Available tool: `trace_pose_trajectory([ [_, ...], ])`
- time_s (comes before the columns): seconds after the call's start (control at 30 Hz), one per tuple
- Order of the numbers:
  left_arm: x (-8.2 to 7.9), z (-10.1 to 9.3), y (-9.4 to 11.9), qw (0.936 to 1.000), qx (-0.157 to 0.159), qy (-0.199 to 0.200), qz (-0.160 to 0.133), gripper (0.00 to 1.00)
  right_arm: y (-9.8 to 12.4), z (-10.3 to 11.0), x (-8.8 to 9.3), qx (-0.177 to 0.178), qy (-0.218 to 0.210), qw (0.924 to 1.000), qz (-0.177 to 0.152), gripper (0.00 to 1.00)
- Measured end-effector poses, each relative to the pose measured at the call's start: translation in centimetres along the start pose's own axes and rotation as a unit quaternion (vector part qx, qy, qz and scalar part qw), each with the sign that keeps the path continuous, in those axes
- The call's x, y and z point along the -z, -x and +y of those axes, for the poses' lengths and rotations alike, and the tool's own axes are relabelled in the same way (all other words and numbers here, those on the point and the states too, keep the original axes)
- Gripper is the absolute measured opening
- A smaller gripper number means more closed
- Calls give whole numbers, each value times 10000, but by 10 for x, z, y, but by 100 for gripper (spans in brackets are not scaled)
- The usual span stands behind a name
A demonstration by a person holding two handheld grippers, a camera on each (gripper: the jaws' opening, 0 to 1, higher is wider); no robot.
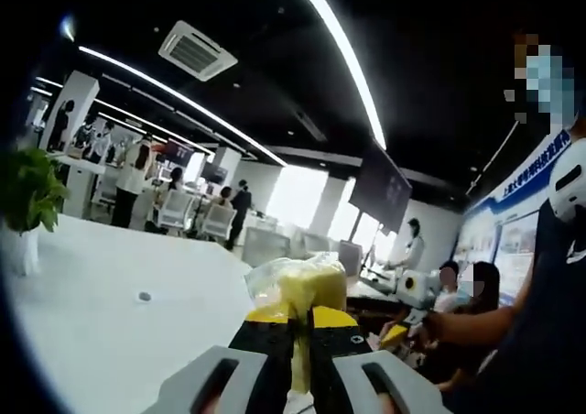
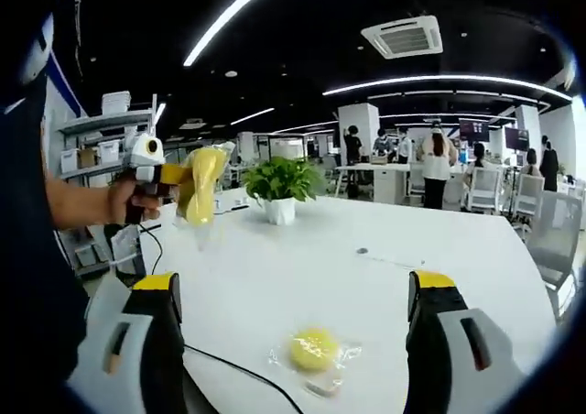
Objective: Compare the silicone blocks by pressing each to a similar depth, holding the contact briefly, and releasing to observe deformation and rebound differences across the visible hardness samples.
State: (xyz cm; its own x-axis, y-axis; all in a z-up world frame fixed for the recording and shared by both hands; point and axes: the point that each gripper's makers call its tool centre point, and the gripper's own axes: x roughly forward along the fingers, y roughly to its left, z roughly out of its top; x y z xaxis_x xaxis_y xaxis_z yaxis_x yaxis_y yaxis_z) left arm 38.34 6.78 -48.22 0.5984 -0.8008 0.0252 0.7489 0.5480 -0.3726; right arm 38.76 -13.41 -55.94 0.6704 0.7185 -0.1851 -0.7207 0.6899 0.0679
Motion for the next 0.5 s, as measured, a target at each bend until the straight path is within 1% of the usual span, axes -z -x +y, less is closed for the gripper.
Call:
trace_pose_trajectory([
  [0.07,2,4,0,10000,-34,67,26,2,9,-7,10,153,39,9998,110,97],
  [0.1,3,5,1,9999,-44,88,39,2,11,-9,11,181,35,9997,128,97],
  [0.17,7,8,1,9998,-68,147,86,2,19,-16,23,331,14,9992,231,97],
  [0.23,11,10,2,9997,-100,190,124,2,29,-27,40,560,156,9974,434,97],
  [0.27,13,11,3,9996,-116,208,134,2,33,-30,48,610,74,9968,502,97],
  [0.4,17,14,5,9993,-173,280,184,2,47,-40,67,812,35,9951,571,97],
  [0.47,19,17,6,9990,-200,336,214,3,55,-46,82,918,-134,9934,672,97],
  [0.5,20,19,7,9988,-221,366,239,3,59,-49,86,967,-114,9932,636,97],
])
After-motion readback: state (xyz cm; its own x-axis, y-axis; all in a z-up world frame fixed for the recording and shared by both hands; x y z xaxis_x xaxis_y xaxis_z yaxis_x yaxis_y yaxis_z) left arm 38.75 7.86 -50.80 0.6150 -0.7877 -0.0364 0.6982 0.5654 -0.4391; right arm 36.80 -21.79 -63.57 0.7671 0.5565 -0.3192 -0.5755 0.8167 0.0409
